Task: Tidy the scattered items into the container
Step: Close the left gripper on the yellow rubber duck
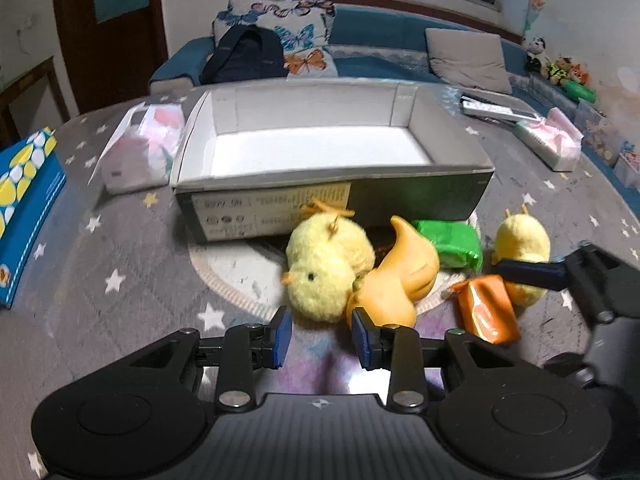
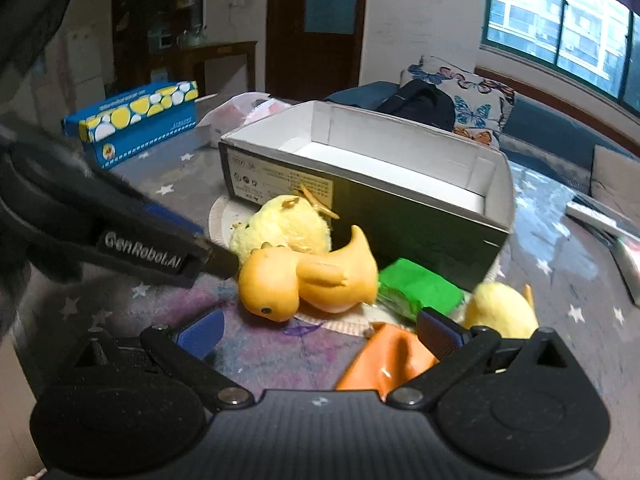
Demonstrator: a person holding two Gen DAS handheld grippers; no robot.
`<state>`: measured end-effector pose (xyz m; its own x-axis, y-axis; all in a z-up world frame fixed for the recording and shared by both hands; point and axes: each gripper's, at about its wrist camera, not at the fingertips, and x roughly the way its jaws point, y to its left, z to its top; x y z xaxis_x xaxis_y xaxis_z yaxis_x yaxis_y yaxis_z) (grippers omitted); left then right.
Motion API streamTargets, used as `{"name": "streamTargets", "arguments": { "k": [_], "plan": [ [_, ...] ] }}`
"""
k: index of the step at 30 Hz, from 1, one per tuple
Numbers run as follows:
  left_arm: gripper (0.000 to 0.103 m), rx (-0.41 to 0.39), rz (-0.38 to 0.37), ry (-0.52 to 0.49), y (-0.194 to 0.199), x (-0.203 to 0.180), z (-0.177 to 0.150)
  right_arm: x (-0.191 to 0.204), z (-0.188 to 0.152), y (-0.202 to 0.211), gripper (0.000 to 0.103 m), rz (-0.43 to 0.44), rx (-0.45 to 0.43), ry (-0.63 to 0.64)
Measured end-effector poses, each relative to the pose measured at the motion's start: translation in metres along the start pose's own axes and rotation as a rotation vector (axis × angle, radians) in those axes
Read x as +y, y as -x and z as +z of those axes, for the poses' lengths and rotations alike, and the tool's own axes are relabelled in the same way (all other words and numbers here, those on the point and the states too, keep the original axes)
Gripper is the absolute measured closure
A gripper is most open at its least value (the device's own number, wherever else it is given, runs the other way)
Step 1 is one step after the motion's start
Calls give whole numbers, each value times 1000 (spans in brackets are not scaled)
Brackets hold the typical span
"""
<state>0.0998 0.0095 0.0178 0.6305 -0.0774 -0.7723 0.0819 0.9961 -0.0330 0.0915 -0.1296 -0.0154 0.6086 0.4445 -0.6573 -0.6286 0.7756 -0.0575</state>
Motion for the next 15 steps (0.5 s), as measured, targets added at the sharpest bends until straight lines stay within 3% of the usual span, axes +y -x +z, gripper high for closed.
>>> {"name": "streamTargets", "arguments": {
  "k": [15],
  "plan": [
    [67,8,-120,-70,-13,-5,28,-1,4,-25,11,-19,28,4]
  ]
}}
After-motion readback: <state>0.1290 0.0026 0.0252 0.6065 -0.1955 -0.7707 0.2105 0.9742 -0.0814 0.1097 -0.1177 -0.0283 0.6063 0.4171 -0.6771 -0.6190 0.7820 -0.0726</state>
